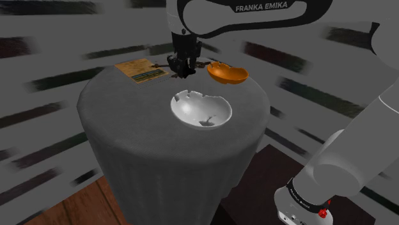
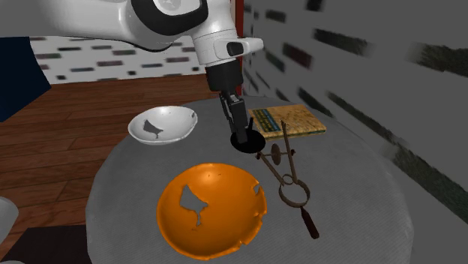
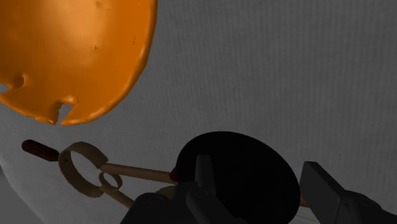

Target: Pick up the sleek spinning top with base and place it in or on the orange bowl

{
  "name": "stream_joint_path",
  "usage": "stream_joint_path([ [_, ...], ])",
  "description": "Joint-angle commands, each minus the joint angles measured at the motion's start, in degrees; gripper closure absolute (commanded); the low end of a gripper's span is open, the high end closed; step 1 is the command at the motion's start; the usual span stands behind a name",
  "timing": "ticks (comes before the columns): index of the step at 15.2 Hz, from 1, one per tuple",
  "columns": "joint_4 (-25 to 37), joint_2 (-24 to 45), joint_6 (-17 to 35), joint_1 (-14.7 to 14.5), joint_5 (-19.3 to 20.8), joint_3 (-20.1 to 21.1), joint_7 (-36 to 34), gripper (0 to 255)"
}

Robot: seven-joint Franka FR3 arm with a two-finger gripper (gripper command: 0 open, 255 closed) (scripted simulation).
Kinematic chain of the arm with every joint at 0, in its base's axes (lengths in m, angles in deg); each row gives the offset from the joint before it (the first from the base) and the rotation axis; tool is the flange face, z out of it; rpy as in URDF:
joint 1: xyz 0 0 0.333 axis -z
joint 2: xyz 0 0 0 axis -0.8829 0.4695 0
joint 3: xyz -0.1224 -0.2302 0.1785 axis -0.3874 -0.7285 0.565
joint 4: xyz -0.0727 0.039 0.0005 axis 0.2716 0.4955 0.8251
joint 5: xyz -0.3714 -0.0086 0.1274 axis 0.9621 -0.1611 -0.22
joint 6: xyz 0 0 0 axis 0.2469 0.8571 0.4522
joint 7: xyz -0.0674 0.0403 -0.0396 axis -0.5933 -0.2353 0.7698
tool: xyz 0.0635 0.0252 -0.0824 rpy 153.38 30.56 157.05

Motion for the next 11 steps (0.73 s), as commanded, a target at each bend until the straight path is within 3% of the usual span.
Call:
stream_joint_path([
  [1, 1.57, 0.18, -1.37, -0.02, -0.01, 0.04, 0.36, 255],
  [11, 11.09, 1.9, -9.2, -0.32, 0.48, 0.5, 2.06, 255],
])
